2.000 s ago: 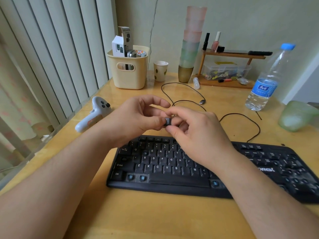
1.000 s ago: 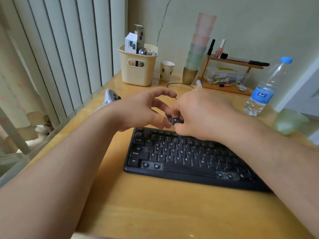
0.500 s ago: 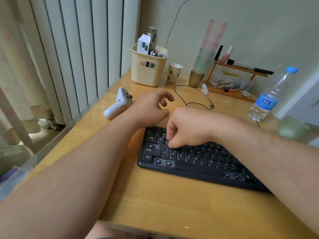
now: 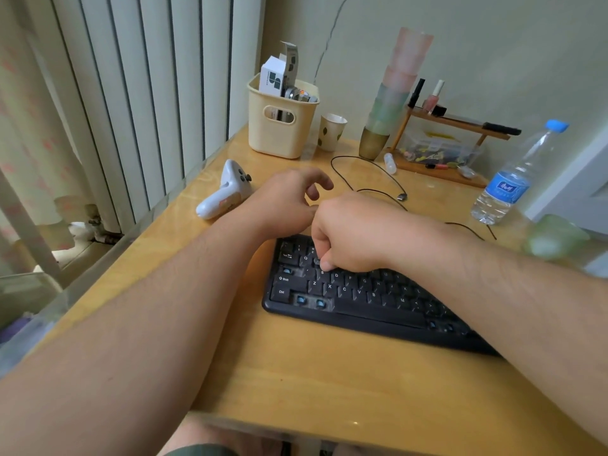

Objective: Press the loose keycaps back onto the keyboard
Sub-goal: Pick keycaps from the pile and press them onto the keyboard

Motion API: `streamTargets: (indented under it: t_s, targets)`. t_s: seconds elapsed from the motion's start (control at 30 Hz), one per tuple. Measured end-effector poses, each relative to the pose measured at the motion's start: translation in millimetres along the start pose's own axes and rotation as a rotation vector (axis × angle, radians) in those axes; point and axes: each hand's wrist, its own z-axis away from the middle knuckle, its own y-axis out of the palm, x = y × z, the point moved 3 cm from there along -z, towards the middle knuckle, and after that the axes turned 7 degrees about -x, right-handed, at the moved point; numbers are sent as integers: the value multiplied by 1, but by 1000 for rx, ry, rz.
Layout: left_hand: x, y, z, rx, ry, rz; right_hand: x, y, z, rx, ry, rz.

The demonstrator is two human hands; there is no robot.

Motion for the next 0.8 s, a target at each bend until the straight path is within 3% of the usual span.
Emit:
streamTargets:
  t_s: [0.47,0.8]
  targets:
    - [2,4,-1,-2,5,-23,-10,12,-3,33,43,-227]
    - [0,4,1,14,9,-31,-12,8,-1,103,68,-245]
